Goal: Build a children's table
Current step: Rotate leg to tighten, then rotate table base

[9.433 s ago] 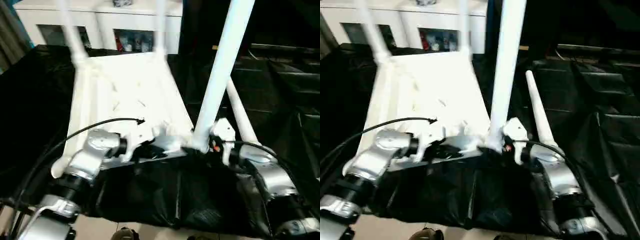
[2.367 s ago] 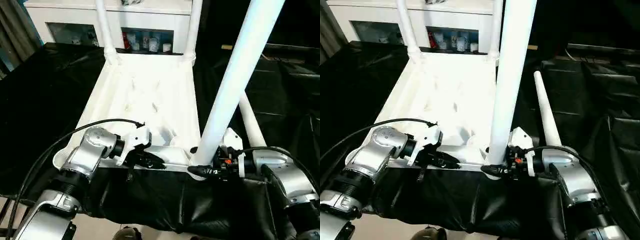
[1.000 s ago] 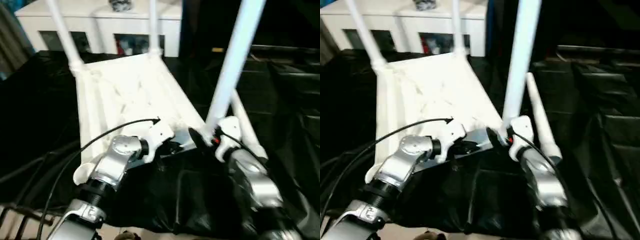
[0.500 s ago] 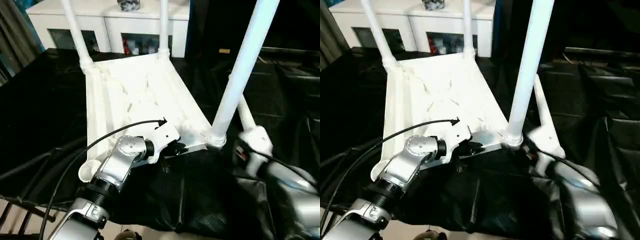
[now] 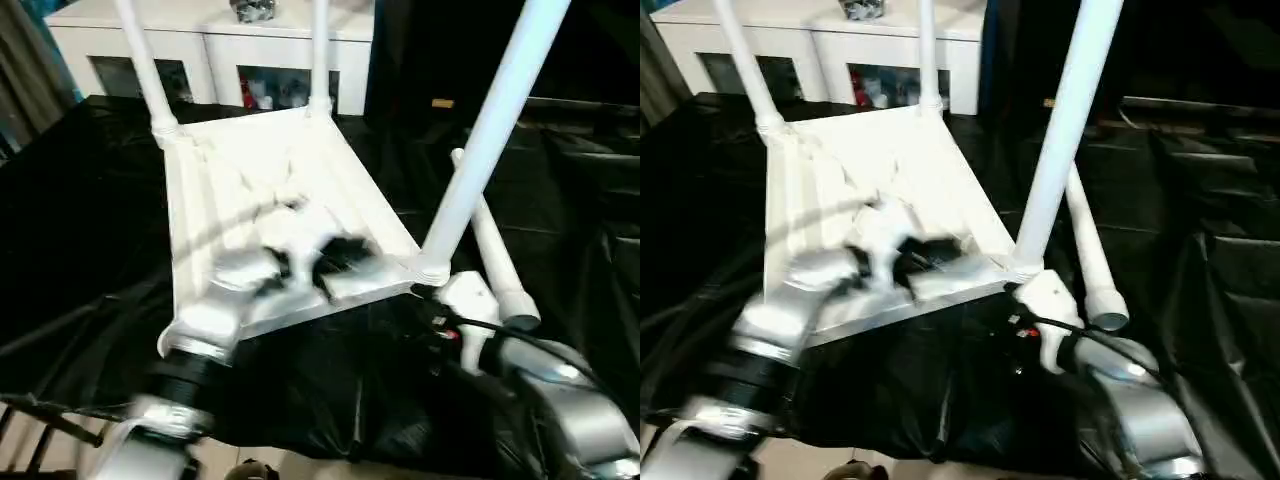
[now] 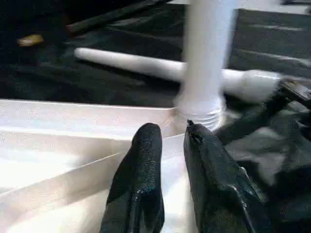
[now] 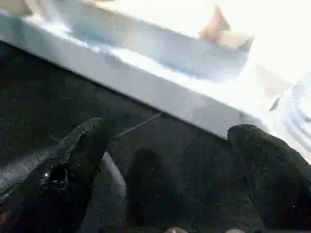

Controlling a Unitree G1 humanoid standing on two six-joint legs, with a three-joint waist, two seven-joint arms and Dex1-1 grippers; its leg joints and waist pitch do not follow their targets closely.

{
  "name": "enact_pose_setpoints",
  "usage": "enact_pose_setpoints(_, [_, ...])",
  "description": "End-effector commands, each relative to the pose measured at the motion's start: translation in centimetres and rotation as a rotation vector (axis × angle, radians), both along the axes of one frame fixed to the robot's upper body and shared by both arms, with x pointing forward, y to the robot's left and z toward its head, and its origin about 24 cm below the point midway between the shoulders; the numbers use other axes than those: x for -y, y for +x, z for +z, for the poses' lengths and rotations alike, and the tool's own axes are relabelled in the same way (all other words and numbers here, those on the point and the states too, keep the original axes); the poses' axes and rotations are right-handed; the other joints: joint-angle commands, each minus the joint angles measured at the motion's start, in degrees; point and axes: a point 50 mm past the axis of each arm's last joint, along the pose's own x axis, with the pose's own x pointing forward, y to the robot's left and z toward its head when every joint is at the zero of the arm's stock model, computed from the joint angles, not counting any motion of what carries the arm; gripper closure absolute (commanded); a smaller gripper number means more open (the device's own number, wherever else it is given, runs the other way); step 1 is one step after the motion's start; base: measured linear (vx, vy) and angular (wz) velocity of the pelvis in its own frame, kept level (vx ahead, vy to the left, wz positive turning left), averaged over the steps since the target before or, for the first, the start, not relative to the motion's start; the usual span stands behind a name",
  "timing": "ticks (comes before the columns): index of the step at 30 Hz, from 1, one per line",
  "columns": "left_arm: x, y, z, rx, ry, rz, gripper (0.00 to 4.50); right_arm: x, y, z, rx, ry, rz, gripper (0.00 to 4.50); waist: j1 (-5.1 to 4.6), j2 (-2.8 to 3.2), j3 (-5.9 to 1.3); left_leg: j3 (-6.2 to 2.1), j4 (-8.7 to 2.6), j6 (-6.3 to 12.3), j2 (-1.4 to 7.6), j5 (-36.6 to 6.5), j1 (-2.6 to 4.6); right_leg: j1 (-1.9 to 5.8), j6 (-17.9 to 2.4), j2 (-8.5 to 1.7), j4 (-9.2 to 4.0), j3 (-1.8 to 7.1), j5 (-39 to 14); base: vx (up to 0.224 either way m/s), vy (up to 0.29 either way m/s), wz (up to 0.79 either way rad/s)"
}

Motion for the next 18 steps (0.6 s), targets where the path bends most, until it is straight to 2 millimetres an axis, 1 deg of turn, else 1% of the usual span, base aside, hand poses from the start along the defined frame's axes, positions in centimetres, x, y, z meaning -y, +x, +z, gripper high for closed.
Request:
enact_pose_setpoints(1, [-1.9,0.5,0.4,0.018,0.058,0.092,3.53,0.0,0.2,-0.1,-0.011,-0.022,-0.008,0.08,0.19,-0.97,-3.66,-1.30,-3.61,2.31,2.09,-13.55,0.99,2.38,-9.00,-2.95,-3.91,2.11,-15.58,0.000,0.000,0.00])
enact_pose_setpoints(2, [-3.8,0.9,0.3,0.024,0.109,0.186,3.53,-0.2,0.2,-0.3,-0.028,-0.029,-0.004,0.08,0.14,-1.05,-3.69,-1.33,-3.59,2.03,1.98,-13.61,0.93,2.42,-8.53,-2.88,-3.76,2.12,-15.59,0.000,0.000,0.00])
enact_pose_setpoints(3, [-5.0,1.1,0.4,0.029,0.141,0.245,3.53,-0.2,0.2,-0.4,-0.037,-0.029,0.003,0.08,0.19,-0.83,-3.69,-1.32,-3.59,1.70,2.02,-13.99,1.12,2.28,-8.26,-2.91,-3.82,2.16,-16.08,0.000,0.000,0.00])
enact_pose_setpoints(4, [-6.7,1.3,0.4,0.035,0.189,0.317,3.53,-0.3,0.2,-0.4,-0.037,-0.036,0.007,0.08,0.20,-0.77,-3.70,-1.34,-3.57,1.54,2.02,-14.20,1.16,2.23,-8.17,-2.91,-3.84,2.19,-16.15,0.000,0.000,0.00])
enact_pose_setpoints(5, [-7.8,1.4,0.4,0.038,0.226,0.365,3.53,-0.4,0.2,-0.5,-0.035,-0.041,0.004,0.08,0.26,-0.93,-3.72,-1.39,-3.63,1.27,2.03,-14.24,1.21,2.22,-8.13,-2.92,-3.77,2.16,-16.18,0.000,0.000,0.00])
enact_pose_setpoints(6, [-8.5,1.4,0.4,0.039,0.249,0.395,3.53,-0.4,0.3,-0.5,-0.033,-0.044,0.001,0.08,0.25,-0.85,-3.70,-1.41,-3.67,1.06,2.06,-14.48,1.24,2.17,-8.08,-2.89,-3.77,2.17,-16.24,0.000,0.000,0.00])
enact_pose_setpoints(7, [-9.6,1.5,0.3,0.044,0.300,0.444,3.71,-0.5,0.4,-0.6,-0.032,-0.047,-0.001,0.08,0.20,-0.76,-3.66,-1.43,-3.75,0.67,2.04,-14.88,1.29,2.11,-7.98,-2.81,-3.76,2.17,-16.30,0.000,0.000,0.00])
enact_pose_setpoints(8, [-10.6,1.4,0.0,0.054,0.371,0.482,3.83,-0.5,0.6,-0.7,-0.028,-0.054,-0.003,0.08,0.26,-1.07,-3.70,-1.48,-3.77,0.45,2.04,-14.97,1.29,2.14,-7.94,-2.84,-3.64,2.16,-16.10,0.000,0.000,0.00])
enact_pose_setpoints(9, [-11.1,1.4,-0.2,0.057,0.416,0.498,3.90,-0.6,0.7,-0.8,-0.022,-0.060,-0.006,0.08,0.20,-0.78,-3.64,-1.54,-3.85,0.12,2.04,-15.58,1.32,1.94,-7.77,-2.76,-3.68,2.18,-16.34,0.000,0.000,0.00])
enact_pose_setpoints(10, [-11.6,1.3,-0.4,0.057,0.450,0.515,3.93,-0.6,0.8,-0.8,-0.019,-0.063,-0.011,0.08,0.16,-0.81,-3.66,-1.54,-3.89,-0.08,2.02,-15.77,1.32,2.00,-7.66,-2.78,-3.68,2.20,-16.32,0.000,0.000,0.00])
enact_pose_setpoints(11, [-12.0,1.0,-0.8,0.044,0.483,0.525,4.17,-0.7,1.1,-0.9,-0.015,-0.067,-0.025,0.08,0.19,-0.79,-3.70,-1.58,-3.95,-0.62,2.09,-16.09,1.43,1.93,-8.11,-2.86,-3.57,2.27,-15.46,0.000,0.000,0.00])
enact_pose_setpoints(12, [-12.1,0.9,-1.0,0.037,0.493,0.523,4.17,-0.7,1.2,-0.9,-0.012,-0.068,-0.030,0.08,0.15,-0.81,-3.70,-1.60,-3.97,-0.75,2.12,-16.32,1.41,1.95,-8.34,-2.86,-3.49,2.27,-15.22,0.000,0.000,0.00])
enact_pose_setpoints(13, [-12.1,0.9,-1.0,0.037,0.493,0.523,4.29,-0.7,1.2,-0.9,-0.012,-0.068,-0.030,0.08,0.28,-0.79,-3.73,-1.58,-3.95,-0.84,2.15,-16.40,1.52,1.88,-8.49,-2.88,-3.51,2.29,-15.04,0.000,0.000,0.00])
enact_pose_setpoints(14, [-12.3,0.8,-1.5,0.024,0.525,0.533,4.35,-0.6,1.5,-0.8,-0.006,-0.068,-0.045,0.08,0.46,-0.66,-3.75,-1.47,-3.87,-0.95,2.22,-17.07,1.81,1.61,-8.93,-2.84,-3.53,2.41,-14.44,0.000,0.000,0.00])
enact_pose_setpoints(15, [-12.5,0.7,-2.0,0.012,0.559,0.537,4.40,-0.6,1.7,-0.7,-0.002,-0.062,-0.057,0.08,0.56,-0.47,-3.74,-1.50,-3.89,-1.13,2.16,-17.52,1.77,1.64,-9.23,-2.78,-3.50,2.43,-13.93,0.000,0.000,0.00])
enact_pose_setpoints(16, [-12.6,0.6,-2.2,0.006,0.573,0.539,4.42,-0.7,1.7,-0.6,0.000,-0.060,-0.062,0.26,0.58,-0.57,-3.75,-1.51,-3.92,-1.19,2.08,-17.57,1.63,1.78,-9.19,-2.77,-3.46,2.41,-13.73,0.000,0.000,0.00])
enact_pose_setpoints(17, [-12.7,0.5,-2.6,-0.010,0.591,0.531,4.47,-0.6,1.9,-0.6,0.005,-0.057,-0.071,0.37,0.67,-0.50,-3.73,-1.63,-4.01,-1.40,2.03,-17.92,1.51,1.92,-8.88,-2.89,-3.45,2.39,-14.18,0.000,0.000,0.00])
enact_pose_setpoints(18, [-12.6,0.4,-2.9,-0.028,0.600,0.514,4.47,-0.6,2.1,-0.5,0.010,-0.055,-0.079,0.37,0.65,-0.60,-3.75,-1.64,-4.04,-1.54,2.06,-18.39,1.55,1.92,-8.78,-3.00,-3.54,2.37,-14.90,0.000,0.000,0.00])
